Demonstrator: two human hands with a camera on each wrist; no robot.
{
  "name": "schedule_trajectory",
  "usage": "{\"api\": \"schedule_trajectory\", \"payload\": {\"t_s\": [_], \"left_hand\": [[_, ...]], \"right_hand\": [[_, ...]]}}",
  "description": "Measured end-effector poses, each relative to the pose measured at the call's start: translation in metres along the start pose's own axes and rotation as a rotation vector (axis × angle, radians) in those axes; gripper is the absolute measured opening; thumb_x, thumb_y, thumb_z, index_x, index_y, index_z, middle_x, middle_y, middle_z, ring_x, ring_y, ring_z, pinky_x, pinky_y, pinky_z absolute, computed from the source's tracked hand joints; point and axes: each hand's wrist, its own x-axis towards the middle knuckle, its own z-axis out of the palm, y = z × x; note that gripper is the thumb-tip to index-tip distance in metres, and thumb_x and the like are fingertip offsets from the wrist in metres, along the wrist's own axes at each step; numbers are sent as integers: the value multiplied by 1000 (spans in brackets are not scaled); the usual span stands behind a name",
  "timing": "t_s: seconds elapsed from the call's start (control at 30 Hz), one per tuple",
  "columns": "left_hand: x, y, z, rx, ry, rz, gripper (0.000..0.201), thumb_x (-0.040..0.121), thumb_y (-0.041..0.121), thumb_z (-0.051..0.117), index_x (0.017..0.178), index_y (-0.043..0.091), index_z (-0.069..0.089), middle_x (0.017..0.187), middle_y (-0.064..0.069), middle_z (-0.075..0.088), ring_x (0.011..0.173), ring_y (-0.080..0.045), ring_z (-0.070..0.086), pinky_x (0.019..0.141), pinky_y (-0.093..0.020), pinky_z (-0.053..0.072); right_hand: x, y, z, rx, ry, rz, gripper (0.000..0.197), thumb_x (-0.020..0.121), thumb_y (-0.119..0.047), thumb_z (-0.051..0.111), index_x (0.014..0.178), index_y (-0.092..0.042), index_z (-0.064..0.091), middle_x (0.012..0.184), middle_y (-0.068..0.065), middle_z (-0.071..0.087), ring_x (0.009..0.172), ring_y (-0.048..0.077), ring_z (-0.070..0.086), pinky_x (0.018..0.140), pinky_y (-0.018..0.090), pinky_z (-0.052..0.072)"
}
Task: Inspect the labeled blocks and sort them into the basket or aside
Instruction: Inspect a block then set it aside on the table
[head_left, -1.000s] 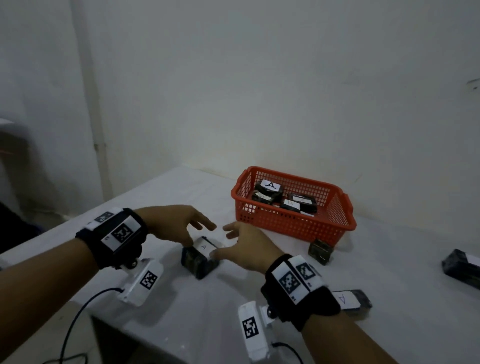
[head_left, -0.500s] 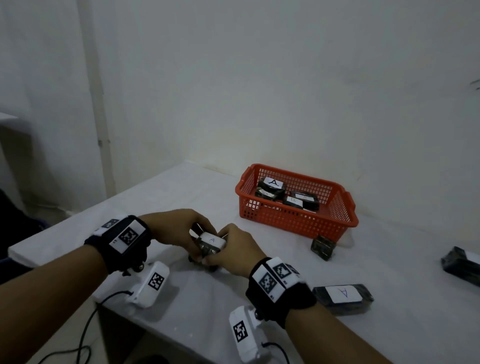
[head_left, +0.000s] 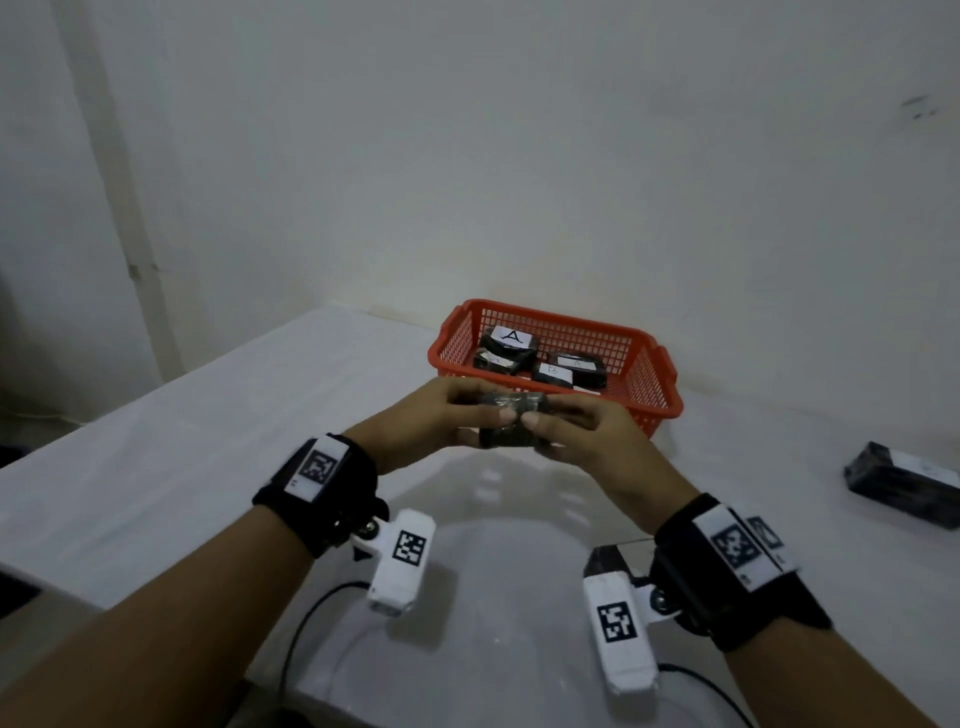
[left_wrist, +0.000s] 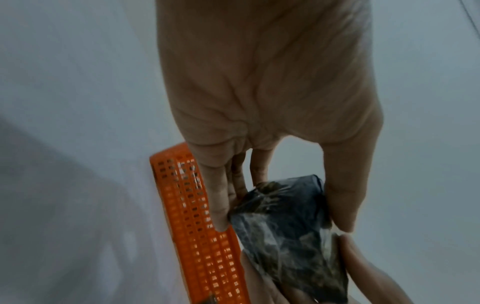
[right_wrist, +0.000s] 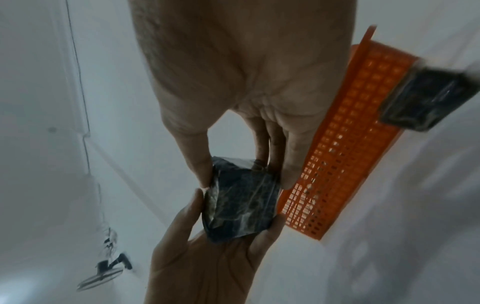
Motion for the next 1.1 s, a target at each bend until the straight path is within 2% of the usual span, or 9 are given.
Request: {"api": "schedule_trajectory", "payload": {"t_s": [0.1,0.23,0.5,0.63,0.77,0.87,0.93,1.0,1.1], "left_hand": [[24,-5,26,-105,47,41,49,87,20,68,133,4,62,129,-14,69,120,-28,67,101,-38,55],[52,-9,55,-82,115,65,39,92,19,71,126,1,67,123,-14,72,114,-27,71,103,-48,54],[80,-9,93,-106,15,73,30,100,17,60,126,2,67,123,-15,72,117,-27,69,102,-39,55],[89,-14,99,-52,88,107,27,99,18,62,120,3,70,116,-13,75,112,-26,71,101,-42,56],[92,-22,103,-119,62,93,31,97,19,62,123,2,68,119,-14,74,116,-30,69,104,-43,53],[91,-26,106,-138,21,108,39,93,24,65,125,3,68,122,-15,73,117,-30,69,106,-46,50],[90,-26,107,-100,51,127,36,92,22,67,123,4,70,119,-12,74,115,-27,70,105,-47,51],[89,-25,105,-35,67,144,31,92,16,68,122,6,70,117,-7,76,112,-21,72,102,-41,53],[86,-25,103,8,16,150,32,93,18,67,124,11,68,119,-5,75,114,-19,70,102,-38,53]], "right_hand": [[-4,5,-28,121,70,10,31,91,-22,76,120,-10,74,114,8,79,109,21,76,99,39,59],[-8,15,-58,175,109,46,39,92,-26,73,124,-4,71,120,15,76,112,26,74,99,39,59],[-6,24,-96,132,211,17,37,91,-33,76,109,-1,78,104,15,80,102,27,77,95,40,62],[-10,30,-106,173,136,40,32,93,-24,73,118,-3,75,111,13,79,107,23,76,86,27,62],[-15,43,-111,199,159,22,34,87,-15,80,119,-6,75,113,12,79,109,23,76,94,32,60],[-18,48,-114,196,190,0,34,85,-13,82,117,-7,75,110,10,80,106,22,77,90,28,62],[-17,49,-114,206,171,-8,39,82,-19,82,119,-7,74,113,11,79,108,22,76,91,29,61],[-16,49,-113,206,161,-18,50,77,-31,80,120,-6,74,114,13,79,109,24,76,93,33,61],[-18,48,-111,177,194,-60,48,77,-36,78,114,-7,77,107,10,81,103,22,77,90,32,63]]}}
